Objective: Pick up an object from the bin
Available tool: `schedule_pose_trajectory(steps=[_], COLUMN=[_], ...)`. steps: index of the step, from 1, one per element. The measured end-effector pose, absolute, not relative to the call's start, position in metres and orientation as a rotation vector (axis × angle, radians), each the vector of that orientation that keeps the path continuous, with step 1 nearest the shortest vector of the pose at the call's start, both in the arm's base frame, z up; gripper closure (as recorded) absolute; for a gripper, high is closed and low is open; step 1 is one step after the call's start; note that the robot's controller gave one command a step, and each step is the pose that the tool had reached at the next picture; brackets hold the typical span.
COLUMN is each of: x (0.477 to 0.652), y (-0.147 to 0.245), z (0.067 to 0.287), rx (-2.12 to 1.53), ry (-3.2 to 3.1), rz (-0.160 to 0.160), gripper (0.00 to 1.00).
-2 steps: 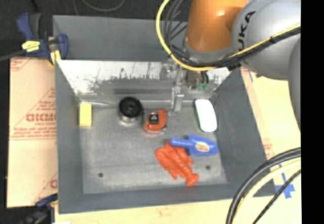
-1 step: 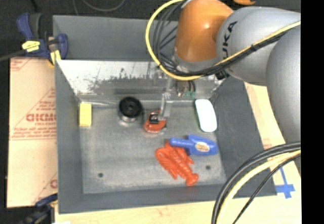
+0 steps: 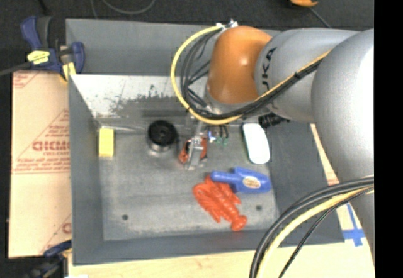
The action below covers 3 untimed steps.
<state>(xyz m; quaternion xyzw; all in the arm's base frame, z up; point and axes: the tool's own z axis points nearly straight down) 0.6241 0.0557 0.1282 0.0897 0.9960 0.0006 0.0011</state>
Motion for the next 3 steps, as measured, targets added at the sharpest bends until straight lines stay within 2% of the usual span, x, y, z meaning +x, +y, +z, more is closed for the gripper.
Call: schedule_pose_trajectory(steps=[1,2,3], x=[0.633,0.609,0.609], y=[0.039,0.033,0.033], z=[0.097,0.079,0.079], rx=[0.242,0.243,0.244], ry=[3.127,3.11,3.11], rz=[0.0,0.001,0.002], gripper=[0.0,1.0,1.0])
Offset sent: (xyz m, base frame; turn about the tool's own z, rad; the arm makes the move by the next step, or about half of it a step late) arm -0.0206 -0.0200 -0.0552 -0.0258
